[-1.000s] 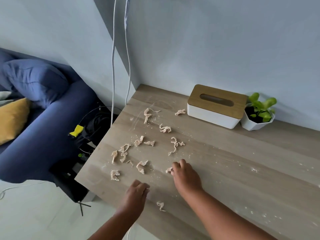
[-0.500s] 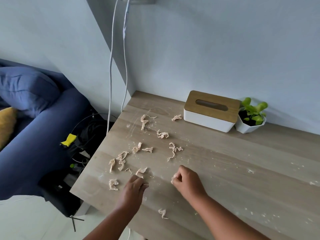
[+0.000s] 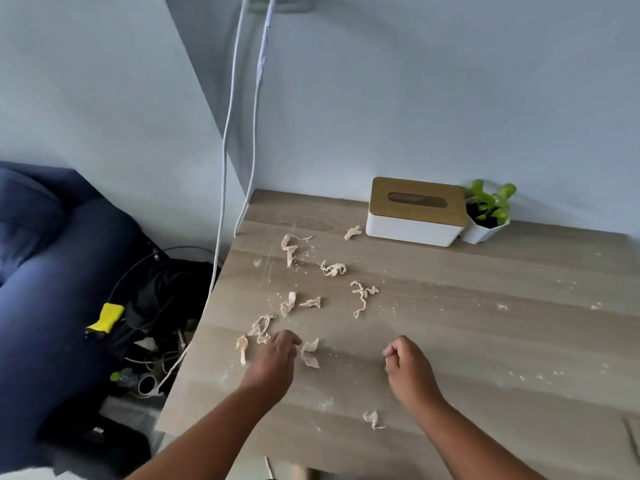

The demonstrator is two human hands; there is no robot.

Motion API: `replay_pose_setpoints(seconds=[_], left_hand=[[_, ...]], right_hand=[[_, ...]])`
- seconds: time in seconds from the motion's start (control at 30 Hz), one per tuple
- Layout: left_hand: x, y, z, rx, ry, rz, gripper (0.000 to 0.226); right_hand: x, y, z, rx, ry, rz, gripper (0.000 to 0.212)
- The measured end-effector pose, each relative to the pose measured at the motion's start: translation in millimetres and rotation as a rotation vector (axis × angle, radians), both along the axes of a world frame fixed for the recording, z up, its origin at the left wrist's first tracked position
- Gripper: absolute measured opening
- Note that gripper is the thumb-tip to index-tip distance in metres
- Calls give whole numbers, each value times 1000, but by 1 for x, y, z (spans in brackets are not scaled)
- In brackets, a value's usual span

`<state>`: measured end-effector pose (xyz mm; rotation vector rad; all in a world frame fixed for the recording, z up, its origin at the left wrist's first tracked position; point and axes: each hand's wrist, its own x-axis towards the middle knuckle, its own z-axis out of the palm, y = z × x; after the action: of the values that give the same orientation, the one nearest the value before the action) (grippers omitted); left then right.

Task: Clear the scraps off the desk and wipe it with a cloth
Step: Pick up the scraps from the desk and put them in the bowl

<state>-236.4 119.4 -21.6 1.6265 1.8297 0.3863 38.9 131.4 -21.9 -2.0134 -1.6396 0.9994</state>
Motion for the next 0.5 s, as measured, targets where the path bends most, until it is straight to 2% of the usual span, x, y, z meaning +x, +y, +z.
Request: replay_pose_setpoints(seconds=[0.2,0.33,0.5], left_hand=[[-10,9,-5,42,114,-219,21],[-5,18,-6,24,281,-388,48],[2,21,-10,-22,418,-460,55]], right_hand=[[-12,-34,8,16,-44,-26,25],[-13,-57,10,8,-64,-41,23],[-6,-82,5,-5,-63,-31,11]])
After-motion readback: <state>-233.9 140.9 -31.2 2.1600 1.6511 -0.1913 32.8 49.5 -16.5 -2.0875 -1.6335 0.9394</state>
